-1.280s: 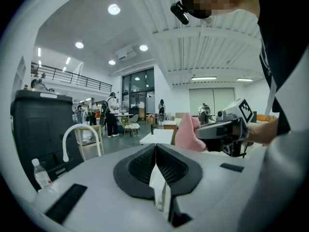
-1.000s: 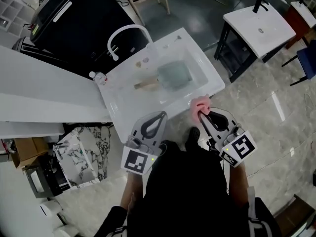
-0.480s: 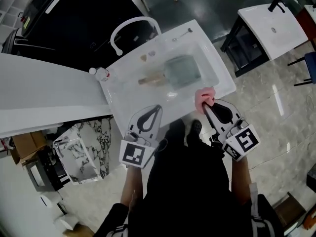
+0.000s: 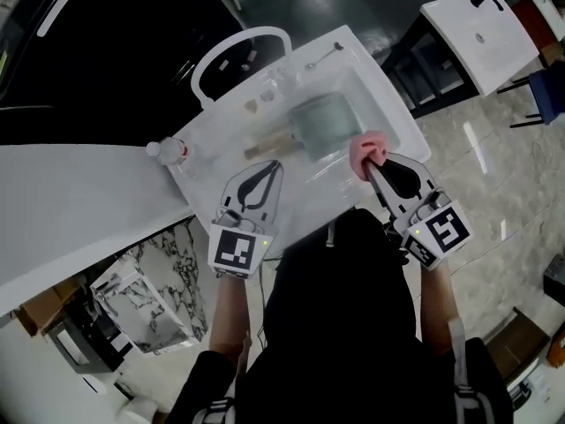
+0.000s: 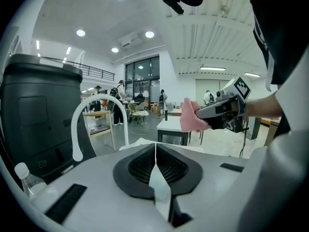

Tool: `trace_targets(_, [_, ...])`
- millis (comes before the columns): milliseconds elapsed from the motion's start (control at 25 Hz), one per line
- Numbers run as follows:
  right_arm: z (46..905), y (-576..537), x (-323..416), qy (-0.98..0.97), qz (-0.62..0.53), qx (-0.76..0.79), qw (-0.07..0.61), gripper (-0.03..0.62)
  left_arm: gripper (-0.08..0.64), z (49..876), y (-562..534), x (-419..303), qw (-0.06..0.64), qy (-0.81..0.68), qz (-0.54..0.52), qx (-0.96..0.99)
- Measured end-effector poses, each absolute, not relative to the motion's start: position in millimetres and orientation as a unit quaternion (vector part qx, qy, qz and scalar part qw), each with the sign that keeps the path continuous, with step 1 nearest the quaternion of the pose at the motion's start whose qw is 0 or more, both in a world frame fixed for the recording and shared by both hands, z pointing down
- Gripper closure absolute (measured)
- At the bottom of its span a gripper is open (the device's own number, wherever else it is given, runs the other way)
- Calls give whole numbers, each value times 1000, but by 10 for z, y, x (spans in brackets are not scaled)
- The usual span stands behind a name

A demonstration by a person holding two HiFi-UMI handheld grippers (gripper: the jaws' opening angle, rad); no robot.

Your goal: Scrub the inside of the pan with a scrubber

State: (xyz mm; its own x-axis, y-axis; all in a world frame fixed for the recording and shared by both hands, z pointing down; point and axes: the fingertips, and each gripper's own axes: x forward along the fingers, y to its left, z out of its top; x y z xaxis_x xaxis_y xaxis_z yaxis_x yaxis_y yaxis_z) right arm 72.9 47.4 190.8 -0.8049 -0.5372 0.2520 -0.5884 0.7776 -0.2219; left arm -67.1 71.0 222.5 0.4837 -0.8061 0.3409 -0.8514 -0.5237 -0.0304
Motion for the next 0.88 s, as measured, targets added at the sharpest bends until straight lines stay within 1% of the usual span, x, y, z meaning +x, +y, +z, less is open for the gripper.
trace_targets(280, [2475,180,478,-919,186,322,130,549,526,2810,381,-880,110,-453,202,861])
trace_targets(480, [2857,130,324,-909,220,320,153,549,526,3319,239,-961,135,-444,253,849])
trace_targets(680, [3241,43,205,-902,250,310,165,549,525,3803,72,-983,191,-435,279,835])
trace_targets(880, [3658,-87,155,-895,266,303,189,548,525,4237,-41,-1029,188,-424,332,821])
